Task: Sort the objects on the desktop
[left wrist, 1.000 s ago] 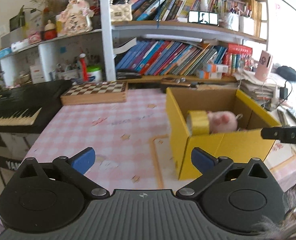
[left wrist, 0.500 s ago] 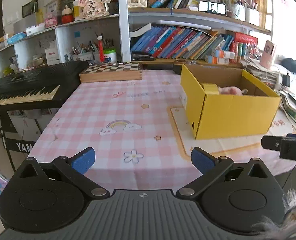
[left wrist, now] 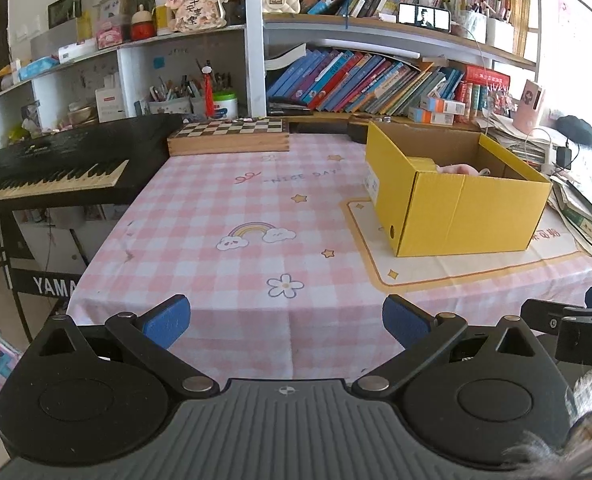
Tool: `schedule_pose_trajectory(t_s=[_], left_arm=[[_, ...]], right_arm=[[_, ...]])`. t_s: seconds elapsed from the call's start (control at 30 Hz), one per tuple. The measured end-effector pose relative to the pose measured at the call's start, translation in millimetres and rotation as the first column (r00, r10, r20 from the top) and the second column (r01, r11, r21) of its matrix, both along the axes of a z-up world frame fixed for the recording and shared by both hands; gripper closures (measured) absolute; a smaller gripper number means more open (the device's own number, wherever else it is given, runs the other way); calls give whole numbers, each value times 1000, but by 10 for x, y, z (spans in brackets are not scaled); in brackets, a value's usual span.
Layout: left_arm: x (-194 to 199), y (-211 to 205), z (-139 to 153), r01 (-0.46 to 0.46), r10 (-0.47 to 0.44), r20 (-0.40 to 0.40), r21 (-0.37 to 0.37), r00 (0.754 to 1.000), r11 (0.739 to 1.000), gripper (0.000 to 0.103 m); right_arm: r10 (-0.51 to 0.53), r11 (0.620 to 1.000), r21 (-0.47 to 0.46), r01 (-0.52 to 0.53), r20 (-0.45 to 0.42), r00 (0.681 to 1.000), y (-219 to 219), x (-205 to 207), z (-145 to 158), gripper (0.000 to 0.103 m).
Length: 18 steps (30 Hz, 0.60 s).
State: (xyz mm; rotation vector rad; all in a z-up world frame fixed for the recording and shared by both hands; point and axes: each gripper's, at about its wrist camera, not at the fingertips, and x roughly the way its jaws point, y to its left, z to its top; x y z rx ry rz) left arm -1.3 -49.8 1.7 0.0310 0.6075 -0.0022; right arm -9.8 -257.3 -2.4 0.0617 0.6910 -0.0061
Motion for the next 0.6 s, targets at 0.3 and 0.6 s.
schedule_pose_trajectory(t_s=[0.3,0.6], left_arm=[[-54,61,-37,25,-25,-17,1,1000,1000,0],[-56,54,-62,39,-39,-35,5,999,999,0]], right_arm=[[3,1000,-9,-3,-10,1000,88,-81,-13,13],[3,1000,-10,-3,-27,1000,117,-115,-35,8]])
